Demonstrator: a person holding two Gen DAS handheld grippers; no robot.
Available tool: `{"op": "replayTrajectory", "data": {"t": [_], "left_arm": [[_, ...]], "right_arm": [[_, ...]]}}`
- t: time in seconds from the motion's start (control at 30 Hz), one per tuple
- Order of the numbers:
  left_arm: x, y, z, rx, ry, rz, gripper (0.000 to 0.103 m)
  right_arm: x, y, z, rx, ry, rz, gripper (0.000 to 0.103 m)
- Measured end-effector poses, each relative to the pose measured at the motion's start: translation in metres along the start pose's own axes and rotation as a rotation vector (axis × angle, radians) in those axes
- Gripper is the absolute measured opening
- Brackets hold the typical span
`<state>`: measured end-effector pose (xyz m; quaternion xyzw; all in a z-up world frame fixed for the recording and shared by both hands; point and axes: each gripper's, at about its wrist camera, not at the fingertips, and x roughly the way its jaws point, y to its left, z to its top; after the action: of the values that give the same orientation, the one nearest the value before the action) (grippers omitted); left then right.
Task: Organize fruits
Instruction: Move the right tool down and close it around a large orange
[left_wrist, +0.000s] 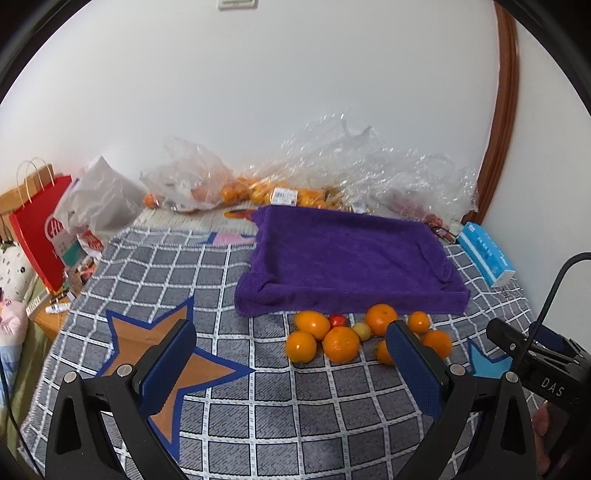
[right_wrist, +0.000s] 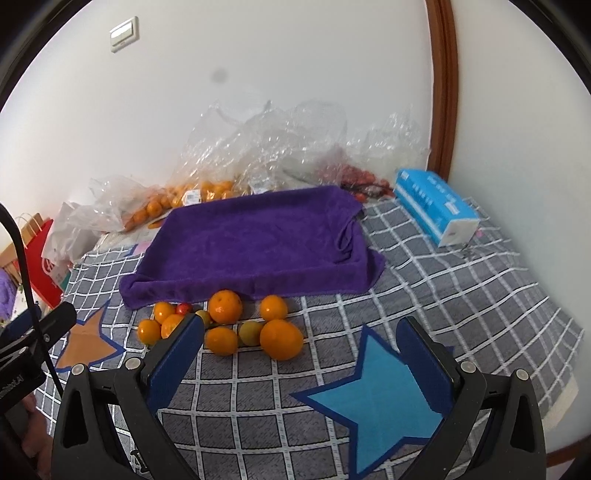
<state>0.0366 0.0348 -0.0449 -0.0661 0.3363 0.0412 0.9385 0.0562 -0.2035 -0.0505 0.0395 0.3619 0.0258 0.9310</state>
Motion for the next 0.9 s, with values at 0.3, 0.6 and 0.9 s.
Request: {"op": "replayTrajectory", "data": {"t": [0.3, 0.6, 0.9], "left_arm": [[0.048, 0.014, -0.013, -0.008, 0.102, -0.01, 0.103], [0.076, 0.022, -0.027, -0.024, 0.166, -0.061, 0.099], [0.083, 0.025, -0.032, -0.025, 0.171, -0.111, 0.099]], "right_arm": [[0.052, -0.004, -0.017, 0.002, 0.097, -0.01, 0.097], [0.088, -0.009, -0.022, 0.051, 0.135, 0.015, 0.08], [0.105, 0.005, -0.022, 0.004, 0.148, 0.04, 0.079]]}}
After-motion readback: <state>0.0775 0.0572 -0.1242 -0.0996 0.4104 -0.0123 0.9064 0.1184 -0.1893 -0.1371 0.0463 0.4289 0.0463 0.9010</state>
